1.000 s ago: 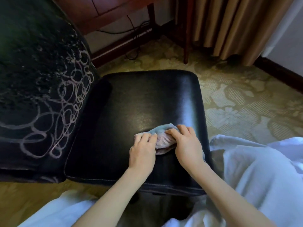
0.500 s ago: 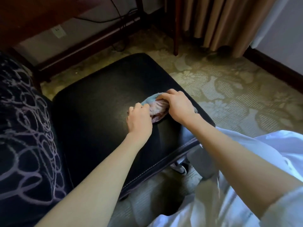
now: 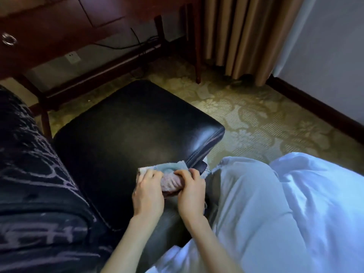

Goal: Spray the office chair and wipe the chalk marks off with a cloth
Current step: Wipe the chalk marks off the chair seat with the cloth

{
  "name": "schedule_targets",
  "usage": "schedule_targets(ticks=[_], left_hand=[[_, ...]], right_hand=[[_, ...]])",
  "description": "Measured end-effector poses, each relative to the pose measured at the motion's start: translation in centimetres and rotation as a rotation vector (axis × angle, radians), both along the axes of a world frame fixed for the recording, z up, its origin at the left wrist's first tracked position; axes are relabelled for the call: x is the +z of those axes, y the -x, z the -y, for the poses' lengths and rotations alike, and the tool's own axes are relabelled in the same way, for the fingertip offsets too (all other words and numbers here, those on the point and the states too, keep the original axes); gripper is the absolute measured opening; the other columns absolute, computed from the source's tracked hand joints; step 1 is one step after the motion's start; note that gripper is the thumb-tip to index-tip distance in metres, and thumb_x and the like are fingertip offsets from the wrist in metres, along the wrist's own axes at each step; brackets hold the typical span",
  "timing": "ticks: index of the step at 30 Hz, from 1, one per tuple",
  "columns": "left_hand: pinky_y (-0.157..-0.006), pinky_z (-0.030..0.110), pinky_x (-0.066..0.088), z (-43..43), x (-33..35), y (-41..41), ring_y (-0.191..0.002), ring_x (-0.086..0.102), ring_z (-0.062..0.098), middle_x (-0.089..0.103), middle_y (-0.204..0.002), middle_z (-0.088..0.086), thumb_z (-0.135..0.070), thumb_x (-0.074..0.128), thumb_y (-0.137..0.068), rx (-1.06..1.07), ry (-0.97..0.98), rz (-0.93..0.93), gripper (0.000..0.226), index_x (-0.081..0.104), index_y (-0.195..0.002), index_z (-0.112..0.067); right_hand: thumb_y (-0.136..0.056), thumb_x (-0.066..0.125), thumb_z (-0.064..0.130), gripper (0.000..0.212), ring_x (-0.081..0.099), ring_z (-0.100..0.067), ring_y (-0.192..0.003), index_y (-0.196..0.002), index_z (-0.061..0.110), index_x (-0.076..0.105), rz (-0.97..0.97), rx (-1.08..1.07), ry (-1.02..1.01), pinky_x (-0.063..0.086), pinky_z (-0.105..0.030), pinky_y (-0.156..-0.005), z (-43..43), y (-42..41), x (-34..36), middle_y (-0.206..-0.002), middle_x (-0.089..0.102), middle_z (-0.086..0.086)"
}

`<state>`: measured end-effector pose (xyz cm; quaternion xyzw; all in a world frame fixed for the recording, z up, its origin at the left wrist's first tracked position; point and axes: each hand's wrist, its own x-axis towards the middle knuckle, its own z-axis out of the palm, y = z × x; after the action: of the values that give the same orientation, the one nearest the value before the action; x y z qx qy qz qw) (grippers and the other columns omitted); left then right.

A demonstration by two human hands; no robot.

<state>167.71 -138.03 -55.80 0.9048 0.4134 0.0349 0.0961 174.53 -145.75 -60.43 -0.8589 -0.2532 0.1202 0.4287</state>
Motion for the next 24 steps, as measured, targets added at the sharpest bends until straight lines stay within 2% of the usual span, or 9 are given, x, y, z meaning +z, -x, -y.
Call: schedule_targets(ticks=[2, 5, 8, 13, 19, 22, 24], left_hand=[[-0.075, 0.041, 0.050, 0.6, 0.0, 3.3, -0.105, 0.053, 0.027, 0.059, -0.108, 0.002, -0.003, 0.058, -0.083, -0.056, -0.035, -0.040, 0.021, 0.065, -0.098, -0.016], [-0.058, 0.041, 0.054, 0.9, -0.3, 8.3, -0.088, 0.060, 0.033, 0.060, -0.094, 0.008, 0.008, 0.073, -0.063, -0.100, -0.112, -0.104, 0.031, 0.064, -0.086, -0.010], [-0.053, 0.040, 0.052, 1.0, -0.2, 11.4, -0.086, 0.060, 0.035, 0.060, -0.095, 0.012, 0.009, 0.074, -0.059, -0.131, -0.139, -0.148, 0.035, 0.062, -0.088, -0.008], [-0.046, 0.040, 0.051, 0.7, -0.5, 11.6, -0.083, 0.058, 0.037, 0.057, -0.097, 0.012, 0.011, 0.066, -0.060, -0.131, -0.118, -0.150, 0.031, 0.056, -0.083, -0.008], [-0.054, 0.043, 0.054, 0.2, -0.7, 8.5, -0.090, 0.058, 0.039, 0.058, -0.106, 0.014, 0.011, 0.064, -0.067, -0.125, -0.047, -0.090, 0.031, 0.060, -0.091, -0.007], [-0.064, 0.045, 0.054, -0.1, -0.5, 5.1, -0.100, 0.056, 0.038, 0.057, -0.114, 0.013, 0.006, 0.061, -0.073, -0.139, -0.022, -0.059, 0.032, 0.062, -0.102, -0.007], [-0.077, 0.044, 0.050, -0.4, -0.3, 2.0, -0.113, 0.050, 0.034, 0.052, -0.126, 0.009, 0.001, 0.058, -0.081, -0.150, -0.013, -0.056, 0.036, 0.058, -0.115, -0.011]], right_hand=[[-0.059, 0.049, -0.010, 0.058, 0.052, -0.032, -0.091, -0.103, 0.023, 0.067, -0.073, 0.003, -0.017, 0.033, -0.025, -0.079, 0.4, 3.3, -0.1, -0.116, 0.056, -0.006], [-0.070, 0.049, -0.003, 0.049, 0.047, -0.027, -0.105, -0.111, 0.022, 0.063, -0.120, 0.056, -0.039, 0.030, -0.021, -0.084, 0.7, 7.7, 0.5, -0.127, 0.047, -0.004], [-0.078, 0.049, 0.005, 0.042, 0.042, -0.023, -0.114, -0.115, 0.023, 0.059, -0.155, 0.103, -0.064, 0.030, -0.020, -0.087, 1.1, 10.4, 0.7, -0.133, 0.039, -0.003], [-0.064, 0.042, 0.000, 0.053, 0.045, -0.020, -0.113, -0.109, 0.023, 0.061, -0.173, 0.113, -0.101, 0.031, -0.017, -0.088, 1.0, 10.4, -0.4, -0.126, 0.043, -0.003], [-0.062, 0.045, -0.010, 0.060, 0.045, -0.020, -0.114, -0.107, 0.025, 0.063, -0.134, 0.060, -0.135, 0.036, -0.025, -0.089, 0.5, 6.9, -0.9, -0.124, 0.046, -0.002], [-0.063, 0.046, -0.013, 0.060, 0.047, -0.021, -0.111, -0.105, 0.027, 0.064, -0.117, -0.013, -0.117, 0.044, -0.033, -0.087, -0.1, 3.4, -0.7, -0.122, 0.048, -0.001], [-0.064, 0.045, -0.013, 0.059, 0.048, -0.021, -0.110, -0.104, 0.027, 0.064, -0.097, -0.060, -0.108, 0.044, -0.035, -0.087, -0.6, 0.5, -0.4, -0.121, 0.048, 0.000]])
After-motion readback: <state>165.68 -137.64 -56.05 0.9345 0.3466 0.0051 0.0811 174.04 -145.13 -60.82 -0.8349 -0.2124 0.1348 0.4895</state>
